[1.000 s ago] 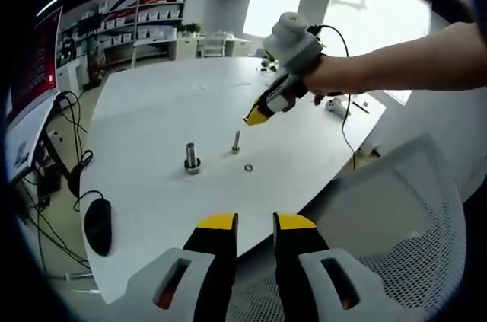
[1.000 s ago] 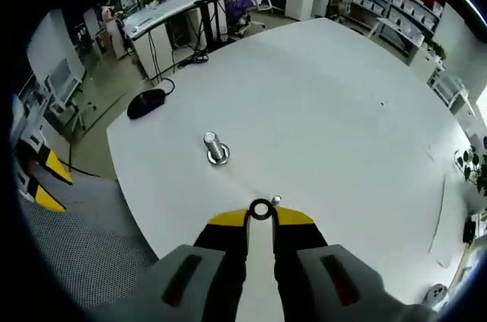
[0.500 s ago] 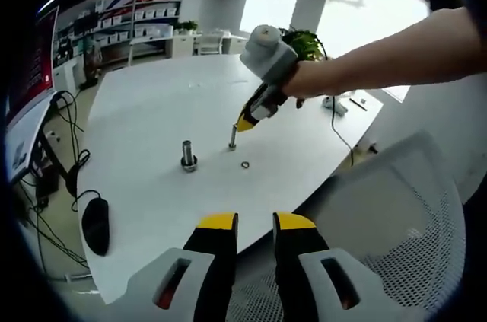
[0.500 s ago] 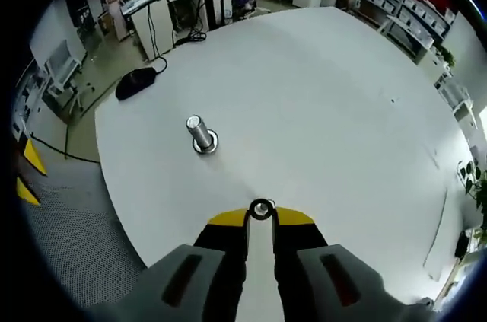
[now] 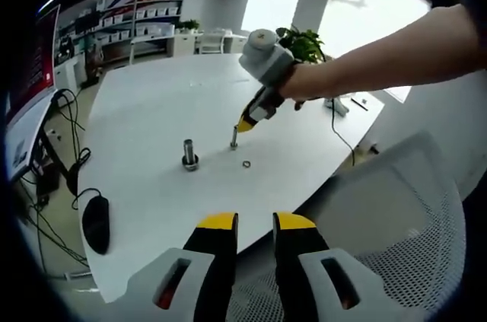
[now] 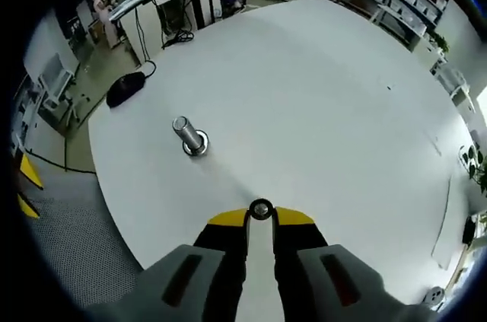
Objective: Place the washer onto the threaded stud by aligning its center hole with the stud, sliding it down to the base, and recovering from edge contact or off-axis alignment until the washer reaches the visible bottom stop.
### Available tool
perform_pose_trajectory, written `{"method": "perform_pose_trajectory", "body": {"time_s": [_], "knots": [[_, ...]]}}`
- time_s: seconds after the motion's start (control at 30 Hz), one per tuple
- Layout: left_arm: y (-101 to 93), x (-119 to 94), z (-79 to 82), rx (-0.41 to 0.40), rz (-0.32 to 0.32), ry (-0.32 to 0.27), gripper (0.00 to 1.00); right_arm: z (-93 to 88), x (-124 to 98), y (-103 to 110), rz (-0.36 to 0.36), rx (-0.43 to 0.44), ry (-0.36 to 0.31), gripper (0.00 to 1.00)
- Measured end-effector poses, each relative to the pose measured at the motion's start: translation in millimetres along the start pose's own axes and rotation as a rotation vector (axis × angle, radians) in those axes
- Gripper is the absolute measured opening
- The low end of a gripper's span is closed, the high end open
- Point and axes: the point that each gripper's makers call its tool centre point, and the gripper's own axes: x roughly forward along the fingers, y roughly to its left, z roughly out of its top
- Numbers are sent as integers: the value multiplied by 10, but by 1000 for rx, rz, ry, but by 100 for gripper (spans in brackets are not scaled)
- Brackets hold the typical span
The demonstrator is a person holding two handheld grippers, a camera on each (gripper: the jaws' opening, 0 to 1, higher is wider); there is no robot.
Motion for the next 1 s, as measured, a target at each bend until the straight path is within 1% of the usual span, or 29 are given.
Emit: {"method": "perform_pose_trajectory", "body": {"time_s": [0.1, 0.23, 0.4, 0.53, 0.6, 0.7, 0.83, 0.97, 1.0], "knots": [[5, 1, -11, 0, 1, 6, 16, -1, 2, -9, -4, -20, 3, 14], [12, 0, -15, -3, 5, 8, 16, 2, 3, 2, 3, -10, 5, 14], [16, -6, -11, -2, 8, 10, 16, 12, 44, -3, 8, -40, 20, 14], [33, 4, -25, -3, 11, 14, 16, 11, 109, -31, 15, -42, 36, 14], [37, 3, -26, -3, 13, 14, 16, -2, 149, -36, 25, -38, 47, 14], [38, 7, -38, -2, 14, 18, 16, -69, 184, 1, 42, -31, 70, 14], [35, 7, -40, -2, 16, 21, 16, -136, 263, 11, 48, -23, 92, 14], [41, 8, -48, -3, 17, 24, 16, -177, 307, 23, 55, -11, 105, 15], [43, 8, -49, -3, 17, 24, 16, -188, 287, 37, 57, -5, 108, 15]]}}
